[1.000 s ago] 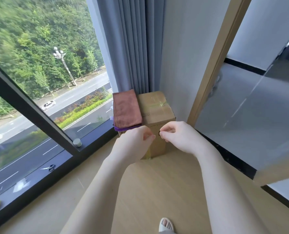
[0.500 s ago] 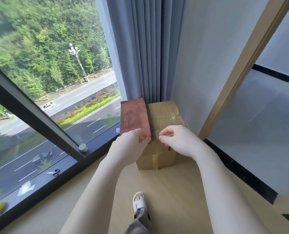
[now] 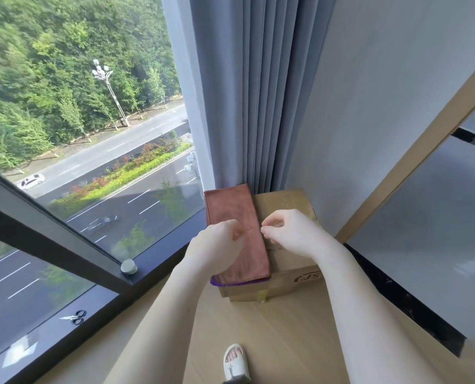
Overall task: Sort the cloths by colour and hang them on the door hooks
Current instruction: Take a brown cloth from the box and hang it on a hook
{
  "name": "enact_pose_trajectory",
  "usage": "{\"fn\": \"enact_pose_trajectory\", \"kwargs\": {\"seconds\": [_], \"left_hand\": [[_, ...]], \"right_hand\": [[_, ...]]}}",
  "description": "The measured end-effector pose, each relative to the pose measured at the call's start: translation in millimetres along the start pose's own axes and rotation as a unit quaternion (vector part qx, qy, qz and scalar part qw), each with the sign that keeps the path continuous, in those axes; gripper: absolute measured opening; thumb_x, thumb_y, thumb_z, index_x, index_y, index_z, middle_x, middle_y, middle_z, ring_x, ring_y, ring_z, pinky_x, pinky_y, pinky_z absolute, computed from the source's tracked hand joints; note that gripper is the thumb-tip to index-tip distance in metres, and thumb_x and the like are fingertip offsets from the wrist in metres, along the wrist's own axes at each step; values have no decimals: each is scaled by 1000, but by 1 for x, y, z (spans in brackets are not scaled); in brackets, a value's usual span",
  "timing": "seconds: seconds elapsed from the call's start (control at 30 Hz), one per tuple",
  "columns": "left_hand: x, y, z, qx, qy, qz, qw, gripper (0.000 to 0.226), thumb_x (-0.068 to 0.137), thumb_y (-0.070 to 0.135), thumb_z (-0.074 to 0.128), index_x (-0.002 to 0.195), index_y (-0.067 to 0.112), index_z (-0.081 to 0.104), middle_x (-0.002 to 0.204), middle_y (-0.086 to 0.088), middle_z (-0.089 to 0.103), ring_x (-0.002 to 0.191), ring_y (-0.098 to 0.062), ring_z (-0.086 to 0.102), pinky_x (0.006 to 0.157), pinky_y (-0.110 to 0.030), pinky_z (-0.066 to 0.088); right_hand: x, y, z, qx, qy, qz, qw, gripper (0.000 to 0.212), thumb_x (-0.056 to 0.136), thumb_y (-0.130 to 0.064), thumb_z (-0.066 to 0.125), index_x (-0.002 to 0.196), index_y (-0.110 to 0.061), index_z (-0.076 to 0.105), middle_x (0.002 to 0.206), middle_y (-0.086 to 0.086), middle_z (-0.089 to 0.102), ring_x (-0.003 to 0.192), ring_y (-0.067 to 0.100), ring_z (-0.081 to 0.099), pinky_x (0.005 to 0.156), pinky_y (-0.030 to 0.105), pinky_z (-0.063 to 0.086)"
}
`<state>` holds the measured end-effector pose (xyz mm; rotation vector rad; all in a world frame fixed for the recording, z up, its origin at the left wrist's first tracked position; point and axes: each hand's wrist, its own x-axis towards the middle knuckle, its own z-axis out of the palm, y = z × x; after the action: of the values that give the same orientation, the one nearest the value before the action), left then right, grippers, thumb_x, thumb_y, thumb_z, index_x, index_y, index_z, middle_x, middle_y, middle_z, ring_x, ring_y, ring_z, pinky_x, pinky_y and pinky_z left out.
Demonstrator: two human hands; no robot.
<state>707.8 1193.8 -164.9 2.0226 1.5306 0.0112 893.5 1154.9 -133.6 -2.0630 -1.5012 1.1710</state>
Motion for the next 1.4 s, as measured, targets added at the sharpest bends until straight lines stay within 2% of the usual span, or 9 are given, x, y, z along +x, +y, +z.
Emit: {"fn": "enact_pose_trajectory", "kwargs": {"seconds": [0.17, 0.4, 0.53, 0.67, 0.83, 0.97, 1.07, 1.17, 1.4], "left_hand": [[38, -16, -11, -5, -12, 5, 1000, 25, 99, 43, 49, 118, 36, 62, 114, 12, 67, 102, -22, 62, 89, -37, 51], [105, -39, -8, -50, -6, -29, 998, 19, 95, 37, 49, 108, 39, 64, 107, 12, 67, 95, -20, 64, 87, -41, 55], [143, -49, -4, -56, -2, -56, 997, 23, 96, 31, 48, 111, 36, 65, 115, 11, 66, 103, -20, 63, 91, -41, 54], [177, -54, 2, -83, -23, -94, 992, 23, 95, 27, 50, 109, 34, 67, 112, 11, 68, 102, -18, 63, 91, -37, 54], [217, -65, 10, -72, -39, -134, 988, 27, 91, 22, 49, 108, 26, 69, 109, 7, 68, 103, -21, 64, 90, -38, 54], [248, -82, 12, -57, -35, -146, 987, 34, 94, 22, 48, 124, 24, 64, 122, 4, 52, 108, -22, 60, 94, -36, 50], [276, -103, 10, -66, -19, -166, 984, 30, 96, 22, 48, 123, 18, 59, 131, -3, 49, 108, -26, 60, 94, -40, 51], [300, -120, 11, -69, -23, -179, 981, 38, 99, 23, 49, 136, 17, 50, 146, -5, 42, 121, -27, 56, 99, -41, 48], [334, -136, 23, -51, -79, -154, 984, 57, 98, 27, 53, 152, 18, 37, 160, -3, 35, 138, -25, 47, 109, -42, 43]], "right_hand": [[40, -6, 6, -5, -10, 19, 1000, 17, 98, -38, 61, 112, -31, 68, 116, -9, 68, 108, 15, 65, 99, 40, 52], [108, -3, 8, 4, -20, 39, 999, 23, 98, -34, 61, 119, -26, 67, 113, -3, 69, 106, 17, 63, 83, 30, 46], [157, 4, 12, 19, -32, 43, 998, 21, 97, -31, 61, 116, -24, 67, 115, -4, 69, 106, 17, 66, 94, 34, 52], [207, 10, 10, 11, -69, 39, 997, 21, 96, -29, 62, 116, -23, 67, 106, -3, 69, 99, 17, 65, 84, 30, 49], [269, 17, 16, -2, -90, 33, 995, 21, 94, -28, 63, 114, -22, 68, 115, -2, 70, 110, 20, 66, 94, 36, 53], [305, 18, 27, -17, -86, 43, 995, 36, 96, -26, 64, 130, -16, 63, 133, 2, 64, 124, 21, 58, 106, 37, 47], [333, 21, 33, -36, -76, 57, 995, 46, 96, -28, 63, 140, -18, 56, 140, 5, 59, 126, 23, 56, 104, 36, 47], [359, 23, 36, -63, -77, 70, 993, 56, 94, -30, 60, 147, -19, 48, 147, 8, 51, 128, 25, 55, 97, 33, 47], [391, 24, 52, -95, -123, 94, 983, 70, 91, -31, 60, 156, -18, 38, 156, 9, 43, 135, 28, 50, 108, 36, 44]]}}
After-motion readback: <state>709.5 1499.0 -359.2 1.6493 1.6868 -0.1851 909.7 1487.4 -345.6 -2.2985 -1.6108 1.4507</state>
